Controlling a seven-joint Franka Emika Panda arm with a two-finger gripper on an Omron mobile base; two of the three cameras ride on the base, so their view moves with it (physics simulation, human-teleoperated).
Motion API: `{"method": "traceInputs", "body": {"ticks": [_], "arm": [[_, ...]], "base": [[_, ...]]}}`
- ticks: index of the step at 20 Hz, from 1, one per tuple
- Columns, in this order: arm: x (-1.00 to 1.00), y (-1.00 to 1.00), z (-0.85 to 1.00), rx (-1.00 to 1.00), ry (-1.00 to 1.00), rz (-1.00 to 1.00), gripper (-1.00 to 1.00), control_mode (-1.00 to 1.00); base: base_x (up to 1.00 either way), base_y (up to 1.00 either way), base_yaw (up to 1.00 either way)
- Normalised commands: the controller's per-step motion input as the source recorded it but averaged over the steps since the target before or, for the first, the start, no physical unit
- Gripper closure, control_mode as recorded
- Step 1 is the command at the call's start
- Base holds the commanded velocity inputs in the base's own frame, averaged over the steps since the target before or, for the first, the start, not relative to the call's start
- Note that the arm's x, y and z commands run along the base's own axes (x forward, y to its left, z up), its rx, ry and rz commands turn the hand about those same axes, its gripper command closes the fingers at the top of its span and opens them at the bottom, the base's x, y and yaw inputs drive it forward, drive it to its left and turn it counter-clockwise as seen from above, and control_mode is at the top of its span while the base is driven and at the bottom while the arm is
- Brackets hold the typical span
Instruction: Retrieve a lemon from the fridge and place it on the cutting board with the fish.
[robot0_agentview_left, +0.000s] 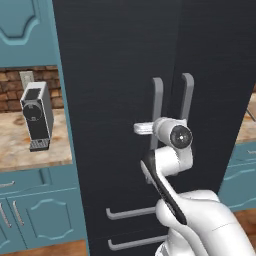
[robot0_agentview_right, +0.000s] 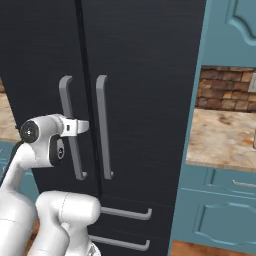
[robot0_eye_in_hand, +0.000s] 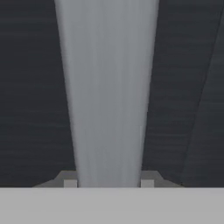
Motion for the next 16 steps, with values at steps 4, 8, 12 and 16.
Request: {"method": "traceInputs", "body": {"ticks": [4, 8, 12, 16], "arm": [[-0.79, 0.24, 0.00, -0.06, -0.04, -0.03, 1.00, -1.00], [-0.63, 0.49, 0.00, -0.12, -0.02, -0.04, 1.00, -1.00], [-0.68, 0.72, 0.00, -0.19, 0.00, -0.05, 1.00, -1.00], [-0.91, 0.72, 0.00, -0.13, -0.02, -0.03, 1.00, -1.00]], "base": [[0.00, 0.00, 0.00], [0.00, 0.00, 0.00], [0.00, 0.00, 0.00], [0.00, 0.00, 0.00]]}}
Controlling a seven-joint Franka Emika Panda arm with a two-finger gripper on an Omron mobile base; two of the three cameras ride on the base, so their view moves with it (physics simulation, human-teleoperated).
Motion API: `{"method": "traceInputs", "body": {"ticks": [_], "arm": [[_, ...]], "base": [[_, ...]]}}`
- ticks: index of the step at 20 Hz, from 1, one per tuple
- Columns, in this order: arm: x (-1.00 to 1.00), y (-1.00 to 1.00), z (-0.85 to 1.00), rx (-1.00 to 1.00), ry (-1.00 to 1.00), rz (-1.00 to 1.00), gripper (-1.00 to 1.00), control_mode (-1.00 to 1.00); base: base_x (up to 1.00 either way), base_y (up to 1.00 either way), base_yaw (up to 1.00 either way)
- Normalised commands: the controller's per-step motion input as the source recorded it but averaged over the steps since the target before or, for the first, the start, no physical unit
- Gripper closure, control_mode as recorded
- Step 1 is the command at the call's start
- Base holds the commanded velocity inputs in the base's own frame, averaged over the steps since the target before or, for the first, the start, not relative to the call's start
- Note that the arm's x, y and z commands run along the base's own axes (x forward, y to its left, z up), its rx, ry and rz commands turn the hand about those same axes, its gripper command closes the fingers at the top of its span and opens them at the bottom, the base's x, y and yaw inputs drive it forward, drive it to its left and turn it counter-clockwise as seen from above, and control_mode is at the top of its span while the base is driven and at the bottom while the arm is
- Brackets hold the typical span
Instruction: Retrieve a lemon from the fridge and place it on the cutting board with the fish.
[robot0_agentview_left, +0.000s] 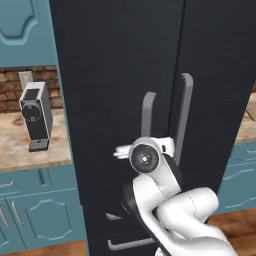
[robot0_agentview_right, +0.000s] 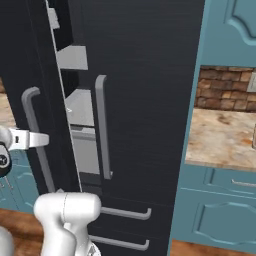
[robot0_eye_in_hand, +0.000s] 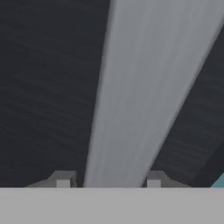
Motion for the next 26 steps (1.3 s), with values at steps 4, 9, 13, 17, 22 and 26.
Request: {"method": "traceInputs", "body": {"ticks": [4, 9, 13, 17, 22, 26], "arm": [[-0.76, 0.71, 0.00, -0.11, -0.04, -0.03, 1.00, -1.00], [-0.25, 0.36, 0.00, -0.02, 0.00, -0.06, -1.00, -1.00], [0.00, 0.12, 0.00, 0.00, 0.00, 0.00, -1.00, -1.00], [-0.03, 0.38, 0.00, 0.00, 0.00, -0.06, -1.00, -1.00], [-0.46, 0.17, 0.10, 0.00, 0.00, -0.07, -1.00, -1.00], [-0.51, 0.25, 0.04, 0.03, 0.01, -0.05, -1.00, -1.00]], "base": [[0.00, 0.00, 0.00], [0.00, 0.00, 0.00], [0.00, 0.00, 0.00], [0.00, 0.00, 0.00], [0.00, 0.00, 0.00], [0.00, 0.00, 0.00]]}}
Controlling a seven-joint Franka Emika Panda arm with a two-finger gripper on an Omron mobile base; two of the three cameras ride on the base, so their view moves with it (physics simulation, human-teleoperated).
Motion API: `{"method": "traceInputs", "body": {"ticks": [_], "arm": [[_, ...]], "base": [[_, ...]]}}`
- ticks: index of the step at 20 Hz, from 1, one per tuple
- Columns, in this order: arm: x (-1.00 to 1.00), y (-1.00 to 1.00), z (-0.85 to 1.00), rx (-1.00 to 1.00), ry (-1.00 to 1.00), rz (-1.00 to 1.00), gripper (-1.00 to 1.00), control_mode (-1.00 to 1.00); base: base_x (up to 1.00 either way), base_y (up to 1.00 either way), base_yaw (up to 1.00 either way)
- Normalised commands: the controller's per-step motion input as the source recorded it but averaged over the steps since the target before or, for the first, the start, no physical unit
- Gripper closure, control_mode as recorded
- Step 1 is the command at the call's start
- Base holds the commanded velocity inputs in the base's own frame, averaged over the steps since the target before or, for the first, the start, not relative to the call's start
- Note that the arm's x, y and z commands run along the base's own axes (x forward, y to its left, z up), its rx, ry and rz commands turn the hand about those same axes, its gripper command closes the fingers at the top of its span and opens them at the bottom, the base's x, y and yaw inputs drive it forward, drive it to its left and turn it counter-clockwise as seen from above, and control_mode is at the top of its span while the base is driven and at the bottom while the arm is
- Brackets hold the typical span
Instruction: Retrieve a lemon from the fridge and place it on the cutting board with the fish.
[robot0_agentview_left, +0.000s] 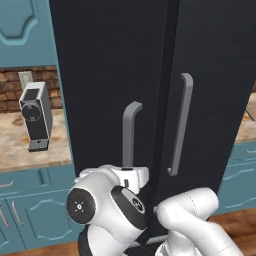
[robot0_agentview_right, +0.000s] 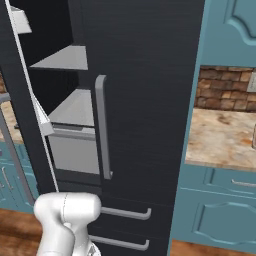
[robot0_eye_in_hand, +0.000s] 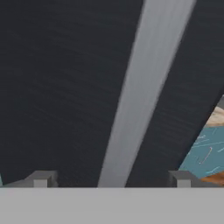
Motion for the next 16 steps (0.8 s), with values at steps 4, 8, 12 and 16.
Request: {"method": "traceInputs", "body": {"ticks": [4, 8, 12, 16], "arm": [[-0.98, -0.15, 0.18, 0.05, -0.04, -0.01, -1.00, -1.00], [-0.66, -0.81, 0.24, 0.38, 0.00, 0.07, -1.00, -1.00], [-0.44, -1.00, 0.26, 0.57, 0.00, 0.22, -1.00, -1.00], [-0.49, -1.00, 0.56, 0.56, 0.00, 0.22, -1.00, -1.00]], "base": [[0.00, 0.00, 0.00], [0.00, 0.00, 0.00], [0.00, 0.00, 0.00], [0.00, 0.00, 0.00]]}}
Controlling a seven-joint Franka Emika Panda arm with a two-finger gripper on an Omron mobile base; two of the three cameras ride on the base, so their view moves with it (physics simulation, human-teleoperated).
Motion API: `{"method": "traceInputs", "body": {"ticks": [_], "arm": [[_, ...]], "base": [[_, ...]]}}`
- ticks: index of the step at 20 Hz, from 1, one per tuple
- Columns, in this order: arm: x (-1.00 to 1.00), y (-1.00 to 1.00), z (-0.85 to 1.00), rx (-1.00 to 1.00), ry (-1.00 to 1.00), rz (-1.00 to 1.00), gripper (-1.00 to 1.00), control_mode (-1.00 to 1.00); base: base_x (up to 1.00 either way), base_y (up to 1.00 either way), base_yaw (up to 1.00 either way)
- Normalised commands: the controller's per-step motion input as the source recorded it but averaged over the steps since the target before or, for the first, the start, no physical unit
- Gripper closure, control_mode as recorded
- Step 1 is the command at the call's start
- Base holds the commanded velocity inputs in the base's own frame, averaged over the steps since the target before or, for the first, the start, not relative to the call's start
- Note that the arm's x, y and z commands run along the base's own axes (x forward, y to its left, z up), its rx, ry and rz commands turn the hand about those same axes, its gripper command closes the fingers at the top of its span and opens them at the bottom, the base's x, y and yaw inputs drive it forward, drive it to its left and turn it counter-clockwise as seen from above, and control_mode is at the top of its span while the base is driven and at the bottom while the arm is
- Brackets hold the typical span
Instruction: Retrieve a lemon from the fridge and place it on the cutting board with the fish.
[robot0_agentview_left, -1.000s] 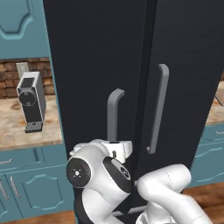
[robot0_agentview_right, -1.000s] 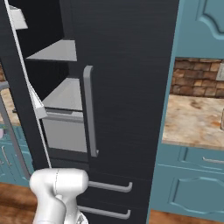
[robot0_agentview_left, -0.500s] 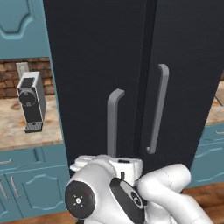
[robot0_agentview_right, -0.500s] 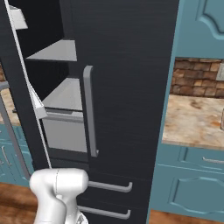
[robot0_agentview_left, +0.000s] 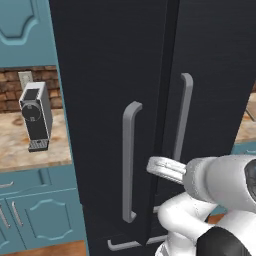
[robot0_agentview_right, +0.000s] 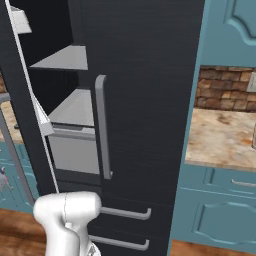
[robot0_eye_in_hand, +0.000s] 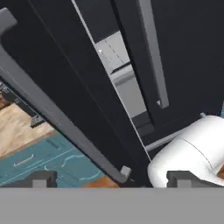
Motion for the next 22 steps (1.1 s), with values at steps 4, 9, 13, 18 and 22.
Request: {"method": "traceInputs", "body": {"ticks": [4, 9, 13, 18, 22], "arm": [[-0.92, -1.00, 0.77, 0.50, -0.01, 0.15, -1.00, -1.00], [-0.70, -1.00, 0.24, 0.52, 0.00, 0.10, -1.00, -1.00], [0.08, -0.91, -0.25, 0.52, 0.14, 0.01, -1.00, -1.00], [0.45, -0.31, -0.46, 0.33, 0.22, 0.01, -1.00, -1.00], [0.48, 0.03, -0.55, 0.10, 0.04, 0.07, -1.00, -1.00]], "base": [[0.00, 0.00, 0.00], [0.00, 0.00, 0.00], [0.00, 0.00, 0.00], [0.00, 0.00, 0.00], [0.00, 0.00, 0.00]]}}
